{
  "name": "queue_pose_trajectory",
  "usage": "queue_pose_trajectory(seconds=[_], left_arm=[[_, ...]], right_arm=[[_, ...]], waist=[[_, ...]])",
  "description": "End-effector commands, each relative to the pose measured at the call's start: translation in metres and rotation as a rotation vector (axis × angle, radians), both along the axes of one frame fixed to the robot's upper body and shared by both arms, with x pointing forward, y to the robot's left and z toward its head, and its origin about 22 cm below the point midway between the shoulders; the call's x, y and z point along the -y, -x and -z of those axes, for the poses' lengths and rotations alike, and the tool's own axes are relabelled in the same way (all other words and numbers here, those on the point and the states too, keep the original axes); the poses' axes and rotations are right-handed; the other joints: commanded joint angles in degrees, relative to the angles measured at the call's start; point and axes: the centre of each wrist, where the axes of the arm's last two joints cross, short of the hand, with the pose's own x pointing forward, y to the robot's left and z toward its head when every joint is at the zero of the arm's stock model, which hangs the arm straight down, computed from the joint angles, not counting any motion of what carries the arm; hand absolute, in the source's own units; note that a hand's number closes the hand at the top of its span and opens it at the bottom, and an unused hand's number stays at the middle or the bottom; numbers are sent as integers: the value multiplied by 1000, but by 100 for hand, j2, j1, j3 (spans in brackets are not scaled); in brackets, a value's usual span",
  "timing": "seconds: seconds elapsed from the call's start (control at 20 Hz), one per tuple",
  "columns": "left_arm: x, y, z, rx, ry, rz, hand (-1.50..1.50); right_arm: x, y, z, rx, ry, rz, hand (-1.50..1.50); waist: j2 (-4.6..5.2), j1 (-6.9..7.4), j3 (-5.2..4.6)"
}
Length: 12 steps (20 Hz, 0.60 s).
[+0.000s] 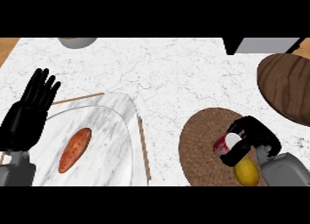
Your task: Pick the can from the placemat and place it in the bowl
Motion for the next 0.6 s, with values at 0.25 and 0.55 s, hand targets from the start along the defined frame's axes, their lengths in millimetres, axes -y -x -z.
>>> queue_pose_trajectory(seconds=[0.25,0.55], left_arm=[[-8,1,2,-13,-9,-17,0],[-4,2,3,-8,15,-50,0]], right_arm=[[9,44,-25,118,19,-888,150],[79,57,-43,321,76,-1127,150]], waist=[[-60,-101,77],[-6,-278,69]])
